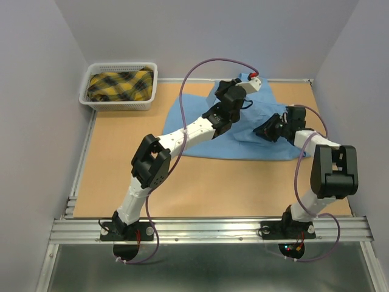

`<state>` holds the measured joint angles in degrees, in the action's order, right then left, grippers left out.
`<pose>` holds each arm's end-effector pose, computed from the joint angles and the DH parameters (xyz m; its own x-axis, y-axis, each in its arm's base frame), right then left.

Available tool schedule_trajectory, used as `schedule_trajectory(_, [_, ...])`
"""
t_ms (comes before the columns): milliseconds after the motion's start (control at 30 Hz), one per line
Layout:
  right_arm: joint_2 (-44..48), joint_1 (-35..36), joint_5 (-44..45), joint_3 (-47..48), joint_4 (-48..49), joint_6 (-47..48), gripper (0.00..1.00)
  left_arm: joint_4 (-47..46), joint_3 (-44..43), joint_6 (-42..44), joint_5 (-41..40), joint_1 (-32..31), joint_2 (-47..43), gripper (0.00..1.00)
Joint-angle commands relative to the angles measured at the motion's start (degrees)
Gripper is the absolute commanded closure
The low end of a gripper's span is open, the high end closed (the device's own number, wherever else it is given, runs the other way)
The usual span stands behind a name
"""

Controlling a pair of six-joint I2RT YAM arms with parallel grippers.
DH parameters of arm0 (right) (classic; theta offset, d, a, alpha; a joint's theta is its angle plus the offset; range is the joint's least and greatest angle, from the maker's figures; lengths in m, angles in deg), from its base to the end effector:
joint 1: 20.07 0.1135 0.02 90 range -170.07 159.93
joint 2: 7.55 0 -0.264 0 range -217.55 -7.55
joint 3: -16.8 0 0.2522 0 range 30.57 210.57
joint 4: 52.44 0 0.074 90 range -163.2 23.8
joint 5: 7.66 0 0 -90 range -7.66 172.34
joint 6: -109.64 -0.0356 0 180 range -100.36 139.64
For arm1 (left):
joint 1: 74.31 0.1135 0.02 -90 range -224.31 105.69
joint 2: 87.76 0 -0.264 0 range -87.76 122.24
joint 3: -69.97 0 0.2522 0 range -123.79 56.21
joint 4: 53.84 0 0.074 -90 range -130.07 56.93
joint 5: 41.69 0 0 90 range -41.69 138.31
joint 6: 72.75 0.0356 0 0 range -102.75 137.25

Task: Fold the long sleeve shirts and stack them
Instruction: Fold the shirt

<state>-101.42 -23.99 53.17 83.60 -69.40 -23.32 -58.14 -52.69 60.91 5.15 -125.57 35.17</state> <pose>0.3383 -0.0058 0.1891 -0.7050 0.6448 -0.2953 0.2604 0.6227 0.7379 0.3415 -0.3868 0.3409 0.1298 0.6429 -0.7548 0.0723 0.7531 0.6539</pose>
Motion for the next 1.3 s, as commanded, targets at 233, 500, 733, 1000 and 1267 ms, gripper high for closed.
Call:
schedule_trajectory(233, [-6.3, 0.2, 2.0, 3.1, 14.4, -5.0, 0.68, -3.5, 0.2, 0.9, -1.6, -2.4, -4.0, 0.96])
schedule_trajectory(500, [-7.7, 0.2, 6.7, 2.8, 17.9, -8.5, 0.68, -0.7, 10.3, 0.2, 1.8, -4.9, -10.2, 0.94])
schedule_trajectory(733, [-9.1, 0.2, 6.2, 0.8, 24.0, -12.2, 0.68, -2.2, 14.3, -0.2, 2.0, -6.3, -13.6, 0.93])
schedule_trajectory(1000, [-1.2, 0.1, 13.9, -0.8, 16.1, -5.9, 0.63, -1.6, 17.1, 2.2, 1.0, -7.8, -13.9, 0.93])
schedule_trajectory(1267, [10.0, 0.1, 21.1, -3.1, 6.9, -0.3, 0.57, 9.0, 25.7, -11.1, 8.5, -9.3, -16.9, 0.66])
